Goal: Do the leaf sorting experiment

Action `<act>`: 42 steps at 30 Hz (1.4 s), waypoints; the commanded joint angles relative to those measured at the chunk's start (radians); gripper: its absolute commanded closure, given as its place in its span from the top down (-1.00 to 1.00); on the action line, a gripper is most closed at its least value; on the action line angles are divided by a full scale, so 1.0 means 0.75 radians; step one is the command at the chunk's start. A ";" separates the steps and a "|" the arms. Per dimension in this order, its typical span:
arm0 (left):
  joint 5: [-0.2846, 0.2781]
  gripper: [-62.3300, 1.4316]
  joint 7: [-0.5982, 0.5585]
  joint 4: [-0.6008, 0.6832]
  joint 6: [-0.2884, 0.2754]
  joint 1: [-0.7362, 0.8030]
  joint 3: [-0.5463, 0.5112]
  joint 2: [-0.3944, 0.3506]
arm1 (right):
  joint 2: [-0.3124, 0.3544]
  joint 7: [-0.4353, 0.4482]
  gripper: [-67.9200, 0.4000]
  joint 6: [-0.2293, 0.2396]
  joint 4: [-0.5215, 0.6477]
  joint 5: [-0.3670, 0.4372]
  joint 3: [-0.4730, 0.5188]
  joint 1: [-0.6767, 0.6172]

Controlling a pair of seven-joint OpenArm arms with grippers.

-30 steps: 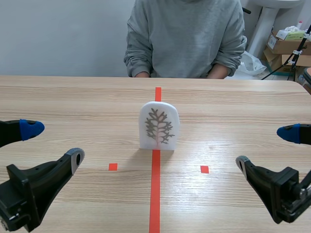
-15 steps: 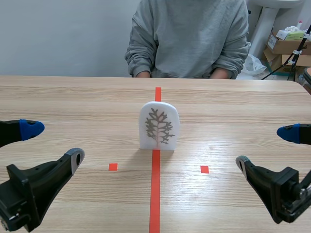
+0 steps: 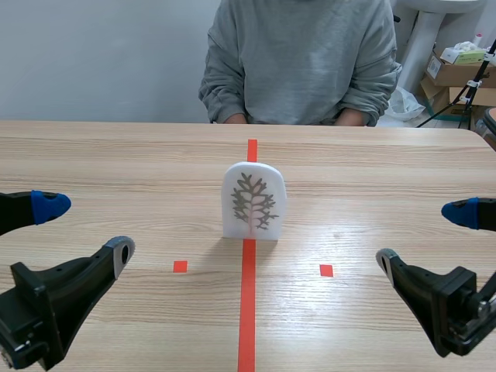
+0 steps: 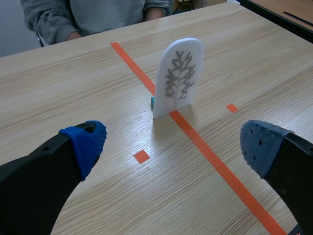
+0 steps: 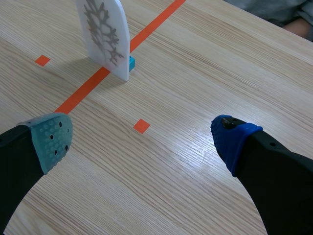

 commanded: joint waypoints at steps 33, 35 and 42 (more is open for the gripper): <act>0.018 0.88 0.221 -0.011 -0.031 -0.176 0.007 0.002 | 0.011 0.015 0.70 0.001 0.005 0.003 0.013 0.012; 0.057 0.88 0.227 -0.058 -0.066 -0.254 0.048 -0.031 | 0.012 0.015 0.70 0.001 0.005 0.003 0.013 0.013; 0.141 0.88 0.227 -0.330 -0.101 -0.680 0.410 -0.165 | 0.011 0.016 0.70 0.001 0.005 -0.007 0.013 0.013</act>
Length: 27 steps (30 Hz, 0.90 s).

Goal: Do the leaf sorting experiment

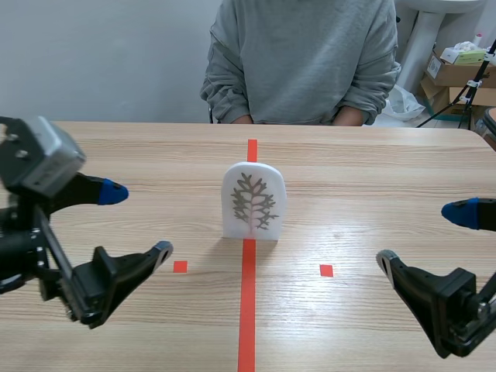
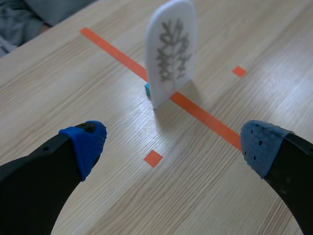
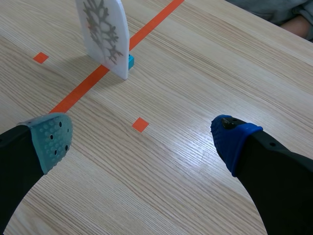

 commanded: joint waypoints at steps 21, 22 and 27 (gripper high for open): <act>0.216 0.88 -0.121 -1.073 0.013 -1.030 0.706 0.454 | 0.011 0.016 0.70 0.001 0.005 0.006 0.013 0.016; 0.217 0.88 -0.125 -1.091 0.013 -1.037 0.711 0.470 | 0.011 0.016 0.70 0.001 0.005 0.006 0.013 0.016; 0.260 0.88 -0.150 -1.139 0.014 -1.039 0.710 0.527 | 0.011 0.016 0.70 0.001 0.005 0.006 0.013 0.016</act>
